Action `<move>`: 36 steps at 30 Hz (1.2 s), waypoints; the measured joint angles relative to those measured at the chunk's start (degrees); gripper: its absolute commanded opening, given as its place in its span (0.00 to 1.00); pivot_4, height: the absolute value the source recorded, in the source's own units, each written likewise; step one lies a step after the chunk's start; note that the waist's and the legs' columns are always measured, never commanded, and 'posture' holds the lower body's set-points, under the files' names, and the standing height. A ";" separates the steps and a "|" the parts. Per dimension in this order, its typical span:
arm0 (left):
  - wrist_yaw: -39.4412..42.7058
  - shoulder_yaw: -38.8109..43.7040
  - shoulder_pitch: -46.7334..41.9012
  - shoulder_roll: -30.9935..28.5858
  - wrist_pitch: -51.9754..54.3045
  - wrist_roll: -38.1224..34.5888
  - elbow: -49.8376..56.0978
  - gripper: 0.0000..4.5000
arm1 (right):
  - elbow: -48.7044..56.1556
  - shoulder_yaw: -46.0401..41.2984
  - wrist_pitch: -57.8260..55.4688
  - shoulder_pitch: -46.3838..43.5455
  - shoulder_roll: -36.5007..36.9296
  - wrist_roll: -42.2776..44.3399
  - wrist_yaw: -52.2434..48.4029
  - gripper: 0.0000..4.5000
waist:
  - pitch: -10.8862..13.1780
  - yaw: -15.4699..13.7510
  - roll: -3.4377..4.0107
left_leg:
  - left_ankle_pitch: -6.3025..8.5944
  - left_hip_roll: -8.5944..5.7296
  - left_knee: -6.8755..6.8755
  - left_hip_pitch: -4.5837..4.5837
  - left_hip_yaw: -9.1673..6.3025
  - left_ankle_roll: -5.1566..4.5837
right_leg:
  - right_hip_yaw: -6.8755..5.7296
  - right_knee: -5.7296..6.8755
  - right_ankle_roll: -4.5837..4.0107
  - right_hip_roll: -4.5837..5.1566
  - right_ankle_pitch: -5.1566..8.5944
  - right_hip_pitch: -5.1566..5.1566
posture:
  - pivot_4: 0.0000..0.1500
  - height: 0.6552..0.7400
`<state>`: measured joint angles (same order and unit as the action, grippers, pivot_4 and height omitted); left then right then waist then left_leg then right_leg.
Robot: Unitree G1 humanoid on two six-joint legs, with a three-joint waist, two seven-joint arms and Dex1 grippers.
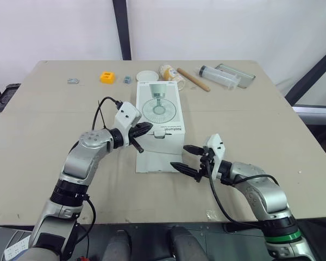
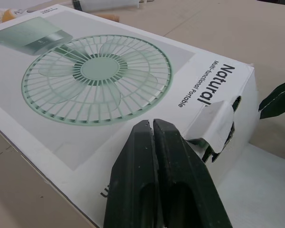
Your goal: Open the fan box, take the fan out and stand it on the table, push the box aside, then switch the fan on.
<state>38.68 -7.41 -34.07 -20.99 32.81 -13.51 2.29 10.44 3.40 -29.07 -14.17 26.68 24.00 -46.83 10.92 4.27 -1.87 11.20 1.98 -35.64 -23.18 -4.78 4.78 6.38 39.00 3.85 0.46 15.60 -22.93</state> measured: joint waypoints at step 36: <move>0.63 -0.16 -0.27 0.21 0.85 -0.50 -0.03 0.04 | 3.13 -0.20 -3.57 0.40 1.88 4.55 -1.78 1.00 | 0.00 0.00 0.00 | 0.00 0.00 0.00 -0.01 0.00 0.00 | 0.00 -0.01 0.01 0.00 0.00 -0.01 | 1.00 1.00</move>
<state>39.31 -7.58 -34.34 -20.78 33.66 -14.00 2.26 13.57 3.20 -32.64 -13.77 28.56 28.55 -48.61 10.92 4.27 -1.87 11.20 1.98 -35.65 -23.19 -4.78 4.78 6.38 38.99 3.85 0.46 15.60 -22.93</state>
